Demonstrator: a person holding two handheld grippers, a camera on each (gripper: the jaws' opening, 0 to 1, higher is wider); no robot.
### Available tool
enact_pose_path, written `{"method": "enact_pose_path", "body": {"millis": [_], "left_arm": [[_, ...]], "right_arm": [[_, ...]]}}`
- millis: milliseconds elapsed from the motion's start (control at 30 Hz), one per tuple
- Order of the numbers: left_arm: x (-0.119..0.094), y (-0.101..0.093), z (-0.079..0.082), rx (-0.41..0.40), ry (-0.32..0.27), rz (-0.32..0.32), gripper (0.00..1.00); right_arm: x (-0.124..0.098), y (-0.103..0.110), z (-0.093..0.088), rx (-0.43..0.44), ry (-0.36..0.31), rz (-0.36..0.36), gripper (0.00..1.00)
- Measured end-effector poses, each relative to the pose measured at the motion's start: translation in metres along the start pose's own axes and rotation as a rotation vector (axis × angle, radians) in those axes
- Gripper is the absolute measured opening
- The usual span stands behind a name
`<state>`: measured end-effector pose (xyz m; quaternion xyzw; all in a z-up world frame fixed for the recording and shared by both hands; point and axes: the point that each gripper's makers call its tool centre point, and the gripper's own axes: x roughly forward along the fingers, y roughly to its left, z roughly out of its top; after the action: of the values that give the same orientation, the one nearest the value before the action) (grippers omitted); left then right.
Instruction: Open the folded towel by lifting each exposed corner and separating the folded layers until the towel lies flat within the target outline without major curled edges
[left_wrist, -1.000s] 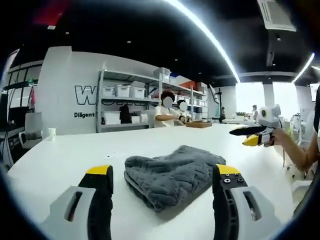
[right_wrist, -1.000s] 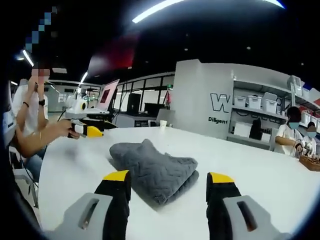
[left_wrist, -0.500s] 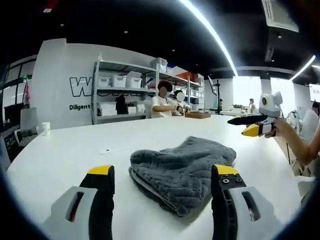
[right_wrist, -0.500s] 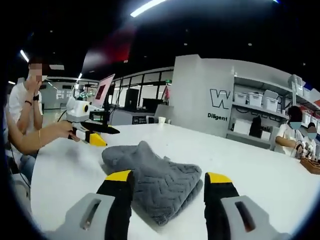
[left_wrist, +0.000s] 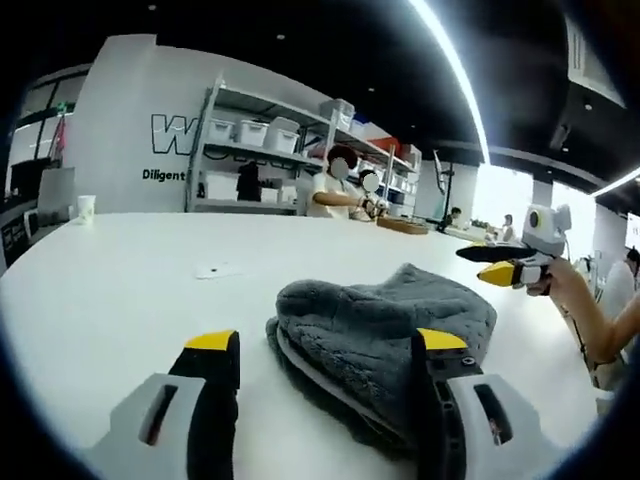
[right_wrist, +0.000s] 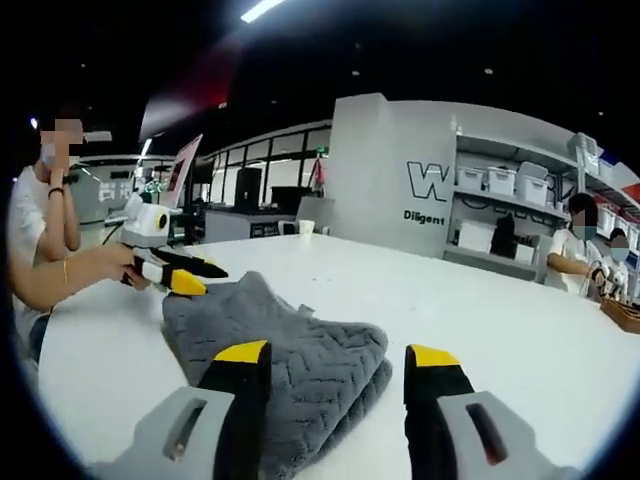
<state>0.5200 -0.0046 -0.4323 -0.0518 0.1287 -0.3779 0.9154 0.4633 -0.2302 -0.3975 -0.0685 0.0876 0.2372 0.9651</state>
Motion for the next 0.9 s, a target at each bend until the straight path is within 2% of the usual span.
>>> {"method": "enact_pose_path", "body": {"millis": [233,367,600,700,800,867,900], "left_arm": [[0.013,0.008,-0.012,-0.058,0.029,0.001,0.60],[0.016,0.006,-0.014,-0.085,0.032,-0.026,0.56],[0.019,-0.005,-0.013,-0.106,0.039,-0.095,0.43],[0.023,-0.003,-0.014,-0.108,0.043,-0.084,0.43],[0.022,-0.003,-0.013,-0.119,0.042,-0.084,0.40],[0.022,-0.003,-0.012,-0.135,0.037,-0.085,0.34],[0.022,-0.008,-0.010,-0.135,0.022,-0.114,0.27]], "right_arm": [[0.020,-0.016,-0.011,0.046,0.012,-0.024,0.45],[0.031,-0.016,-0.029,0.063,0.070,-0.031,0.42],[0.038,-0.011,-0.030,0.115,0.052,-0.014,0.32],[0.043,-0.009,-0.029,0.136,0.037,0.010,0.29],[0.047,-0.008,-0.032,0.142,0.052,0.019,0.24],[0.048,-0.007,-0.033,0.149,0.055,0.026,0.21],[0.048,-0.005,-0.032,0.160,0.052,0.036,0.19]]}}
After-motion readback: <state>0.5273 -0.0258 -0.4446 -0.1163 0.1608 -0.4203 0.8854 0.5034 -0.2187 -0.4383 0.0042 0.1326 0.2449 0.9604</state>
